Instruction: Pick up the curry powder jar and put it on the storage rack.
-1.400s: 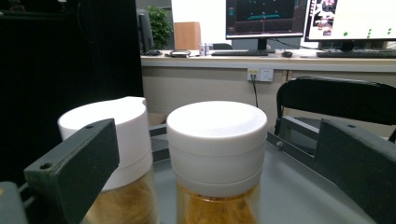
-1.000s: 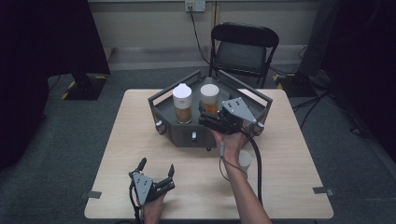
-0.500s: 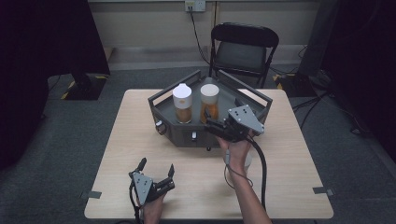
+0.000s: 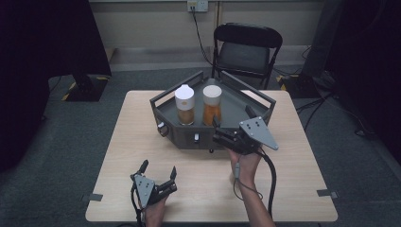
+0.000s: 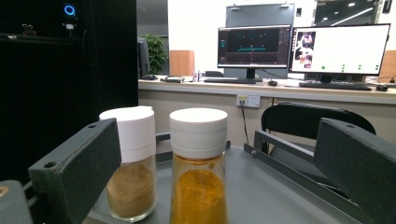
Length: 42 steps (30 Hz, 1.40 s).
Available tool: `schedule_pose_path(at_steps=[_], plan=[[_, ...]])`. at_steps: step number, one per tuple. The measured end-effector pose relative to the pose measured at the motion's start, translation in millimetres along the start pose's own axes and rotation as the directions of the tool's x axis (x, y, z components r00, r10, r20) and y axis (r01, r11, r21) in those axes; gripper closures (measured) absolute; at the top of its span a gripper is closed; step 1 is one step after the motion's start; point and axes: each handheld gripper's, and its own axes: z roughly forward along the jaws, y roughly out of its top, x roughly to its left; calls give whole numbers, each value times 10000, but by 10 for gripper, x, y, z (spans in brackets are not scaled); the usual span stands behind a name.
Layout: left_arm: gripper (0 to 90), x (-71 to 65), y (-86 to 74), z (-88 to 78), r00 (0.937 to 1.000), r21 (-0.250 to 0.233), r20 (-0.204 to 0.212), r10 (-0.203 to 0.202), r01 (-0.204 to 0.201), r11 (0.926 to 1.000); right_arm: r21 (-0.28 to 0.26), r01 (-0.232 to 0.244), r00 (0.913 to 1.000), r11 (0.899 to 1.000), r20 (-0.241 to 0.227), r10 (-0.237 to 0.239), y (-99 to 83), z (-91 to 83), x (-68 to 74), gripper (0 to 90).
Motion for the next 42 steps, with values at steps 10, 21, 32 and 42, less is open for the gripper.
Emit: schedule_pose_path(at_steps=[10, 21, 32, 42], plan=[[5, -4, 0, 0, 10000, -2, -20, 1, -1, 10000, -225, 66, 9998, 9997, 170, -62, -63, -223, -21, 0], [5, -5, 0, 0, 10000, -1, -24, -1, 1, 10000, -473, -59, 9996, 9989, 266, 71, -175, -460, -7, 0], [5, -7, 0, 0, 10000, 0, -37, 1, -1, 10000, -501, 51, 9995, 9987, 324, -34, -334, -671, -54, 0], [5, -10, 0, 0, 10000, 0, -55, 2, -2, 10000, -416, 75, 9977, 9991, 671, -47, -549, -825, -128, 0]])
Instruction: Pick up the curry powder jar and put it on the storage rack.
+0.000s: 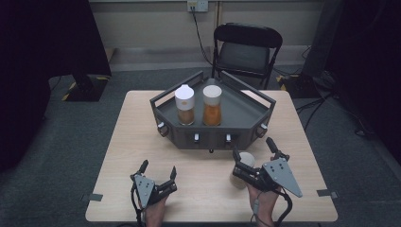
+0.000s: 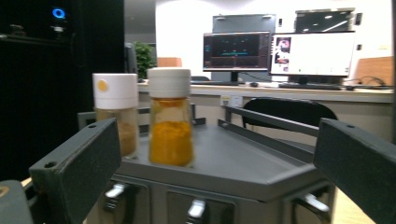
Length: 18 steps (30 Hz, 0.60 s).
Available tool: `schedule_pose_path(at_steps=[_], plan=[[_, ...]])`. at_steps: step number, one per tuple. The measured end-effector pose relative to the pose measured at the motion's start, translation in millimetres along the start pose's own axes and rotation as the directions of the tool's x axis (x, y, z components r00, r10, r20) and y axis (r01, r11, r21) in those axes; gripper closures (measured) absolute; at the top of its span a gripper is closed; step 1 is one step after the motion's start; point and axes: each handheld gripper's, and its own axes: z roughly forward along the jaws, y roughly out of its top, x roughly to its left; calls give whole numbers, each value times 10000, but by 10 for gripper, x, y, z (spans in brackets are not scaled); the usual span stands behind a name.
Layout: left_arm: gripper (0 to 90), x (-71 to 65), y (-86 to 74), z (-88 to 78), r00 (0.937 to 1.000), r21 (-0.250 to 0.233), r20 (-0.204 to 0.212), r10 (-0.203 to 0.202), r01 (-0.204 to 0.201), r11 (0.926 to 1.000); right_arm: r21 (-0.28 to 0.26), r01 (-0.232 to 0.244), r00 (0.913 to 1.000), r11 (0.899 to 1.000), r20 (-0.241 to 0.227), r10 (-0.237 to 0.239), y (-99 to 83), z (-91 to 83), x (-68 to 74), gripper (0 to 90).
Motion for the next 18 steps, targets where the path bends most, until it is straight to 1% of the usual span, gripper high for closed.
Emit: schedule_pose_path(at_steps=[4, 9, 10, 13, 15, 18], plan=[[6, 0, 0, 0, 10000, -2, 0, -2, 2, 10000, -121, 16, 9998, 9999, 180, -14, -101, -66, -32, 0], [6, 0, 0, 0, 10000, 0, 1, 0, 0, 10000, -214, -108, 9997, 9997, 211, 113, -217, -140, -88, 0], [5, 0, 0, 0, 10000, 0, 1, 0, 0, 10000, -214, -108, 9997, 9997, 211, 113, -217, -140, -88, 0], [5, 0, 0, 0, 10000, 1, 1, 2, -2, 10000, -341, -104, 9996, 9994, 264, 113, -312, -187, -103, 0], [5, 0, 0, 0, 10000, -2, 1, -1, 1, 10000, -410, -63, 9993, 9991, 358, 78, -374, -217, -110, 0], [5, 0, 0, 0, 10000, -1, 2, -1, 1, 10000, -366, -43, 9981, 9993, 613, 65, -431, -250, -120, 0]])
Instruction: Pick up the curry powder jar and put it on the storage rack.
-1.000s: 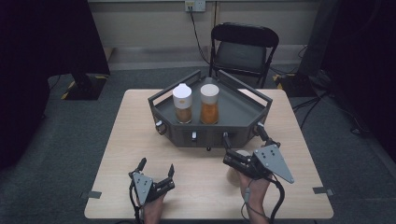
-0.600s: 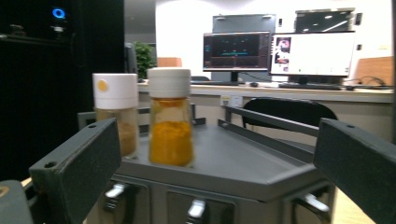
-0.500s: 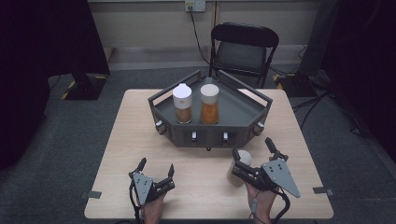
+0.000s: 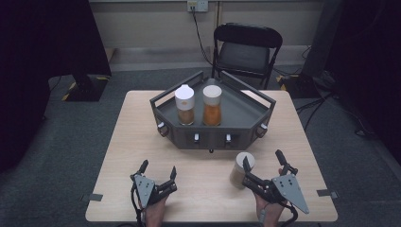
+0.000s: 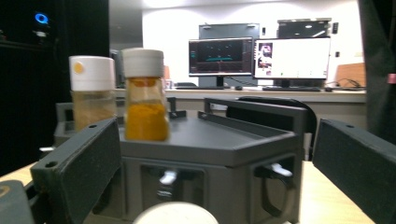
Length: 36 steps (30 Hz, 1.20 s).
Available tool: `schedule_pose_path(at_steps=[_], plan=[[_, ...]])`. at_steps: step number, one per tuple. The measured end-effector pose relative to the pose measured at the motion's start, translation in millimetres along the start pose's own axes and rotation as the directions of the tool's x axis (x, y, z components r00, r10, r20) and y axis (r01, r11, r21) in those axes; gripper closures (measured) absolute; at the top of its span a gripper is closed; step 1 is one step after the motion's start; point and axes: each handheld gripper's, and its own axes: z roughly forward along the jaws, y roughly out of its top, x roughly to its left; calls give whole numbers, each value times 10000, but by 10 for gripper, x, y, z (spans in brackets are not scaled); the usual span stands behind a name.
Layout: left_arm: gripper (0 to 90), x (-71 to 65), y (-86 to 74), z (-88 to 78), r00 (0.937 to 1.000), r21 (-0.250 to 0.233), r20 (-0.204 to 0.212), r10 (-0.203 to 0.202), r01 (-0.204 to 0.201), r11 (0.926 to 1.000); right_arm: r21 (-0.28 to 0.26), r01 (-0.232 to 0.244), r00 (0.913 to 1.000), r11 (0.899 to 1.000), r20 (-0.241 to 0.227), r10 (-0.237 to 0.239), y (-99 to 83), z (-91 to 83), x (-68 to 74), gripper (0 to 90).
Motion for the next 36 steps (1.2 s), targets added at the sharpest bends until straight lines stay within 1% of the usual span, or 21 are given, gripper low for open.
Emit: schedule_pose_path(at_steps=[2, 4, 6, 9, 12, 14, 19, 20, 22, 24, 30, 33, 36], plan=[[5, 0, 0, 0, 10000, 2, 0, 1, -1, 10000, 135, 52, 9997, 9999, 233, -55, -23, -13, -15, 0], [5, 0, 0, 0, 10000, 0, -1, 0, 0, 10000, 127, -19, 9993, 9999, 385, 14, -61, -29, -39, 0], [5, 0, 0, 0, 10000, 1, -1, -1, 1, 10000, 141, 42, 9979, 9999, 640, -51, -102, -43, -56, 0], [5, 0, 0, 0, 10000, -1, -1, -2, 2, 10000, 160, 77, 9967, 9998, 808, -90, -167, -48, -103, 0], [5, 0, 0, 0, 10000, -1, -1, -1, 1, 10000, 143, 29, 9967, 9999, 815, -40, -247, -52, -161, 0], [5, 0, 0, 0, 10000, 0, -2, 1, -1, 10000, 258, 31, 9963, 9997, 854, -53, -298, -54, -191, 0], [5, 0, -1, 0, 10000, -2, -2, 0, 0, 10000, 398, 1, 9937, 9992, 1123, -46, -416, -63, -226, 0], [5, -1, 0, 0, 10000, -2, -3, -2, 2, 10000, 398, 1, 9937, 9992, 1123, -46, -416, -63, -226, 0], [5, -1, 0, 0, 10000, -2, -4, -2, 2, 10000, 437, 56, 9932, 9990, 1158, -106, -483, -59, -251, 0], [5, -1, 0, 0, 10000, -2, -4, -1, 1, 10000, 505, 107, 9926, 9987, 1202, -167, -517, -54, -260, 0], [5, -1, -1, 0, 10000, -4, -4, -2, 2, 10000, 796, -24, 9900, 9968, 1405, -88, -600, -44, -296, 0], [6, -1, -1, 0, 10000, -3, -4, -2, 2, 10000, 1011, -215, 9899, 9946, 1413, 70, -627, -36, -327, 0], [5, -1, -1, 0, 10000, -3, -5, 0, 0, 10000, 1104, -210, 9888, 9937, 1494, 43, -659, -36, -327, 0]])
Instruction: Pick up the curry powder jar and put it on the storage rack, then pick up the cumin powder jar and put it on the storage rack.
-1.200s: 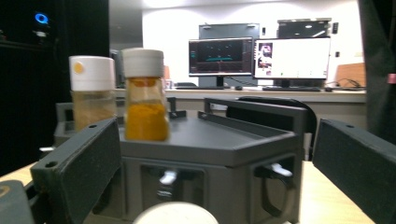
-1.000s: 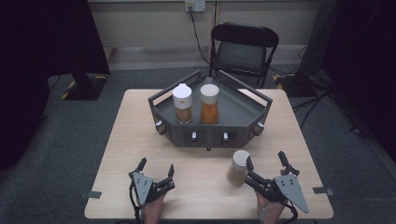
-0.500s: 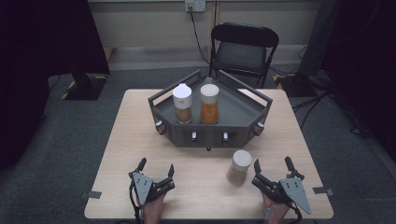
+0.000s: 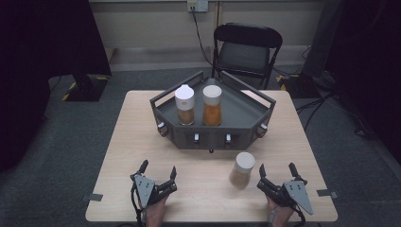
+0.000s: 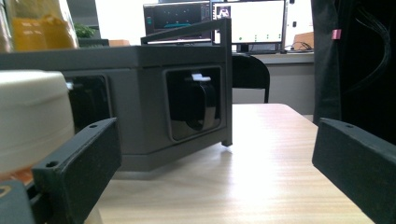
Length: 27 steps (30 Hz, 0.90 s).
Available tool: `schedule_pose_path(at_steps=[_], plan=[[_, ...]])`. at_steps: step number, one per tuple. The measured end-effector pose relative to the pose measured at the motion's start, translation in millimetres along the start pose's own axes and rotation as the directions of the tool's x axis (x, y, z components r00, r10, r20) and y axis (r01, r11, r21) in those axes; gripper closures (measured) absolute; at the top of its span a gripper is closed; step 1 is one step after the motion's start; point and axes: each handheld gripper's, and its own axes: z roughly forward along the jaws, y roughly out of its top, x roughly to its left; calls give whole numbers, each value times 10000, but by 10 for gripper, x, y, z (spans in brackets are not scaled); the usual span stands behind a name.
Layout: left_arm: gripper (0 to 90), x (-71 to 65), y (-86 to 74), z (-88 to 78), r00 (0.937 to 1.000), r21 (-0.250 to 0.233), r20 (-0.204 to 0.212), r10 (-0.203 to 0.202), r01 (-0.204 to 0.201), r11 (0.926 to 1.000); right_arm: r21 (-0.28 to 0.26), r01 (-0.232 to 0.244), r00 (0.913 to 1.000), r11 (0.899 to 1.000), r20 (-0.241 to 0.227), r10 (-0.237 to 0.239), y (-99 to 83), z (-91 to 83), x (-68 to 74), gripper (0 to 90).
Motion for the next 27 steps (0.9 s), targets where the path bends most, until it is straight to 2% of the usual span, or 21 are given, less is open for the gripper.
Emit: schedule_pose_path(at_steps=[15, 27], plan=[[5, 0, 0, 0, 10000, 0, -1, 0, 0, 10000, 334, 132, 9999, 9994, 37, -134, 1, 33, 3, 4], [6, 0, 0, 0, 10000, 0, 0, -3, 3, 10000, 307, 196, 9998, 9993, -37, -195, -4, 29, -2, 11]])
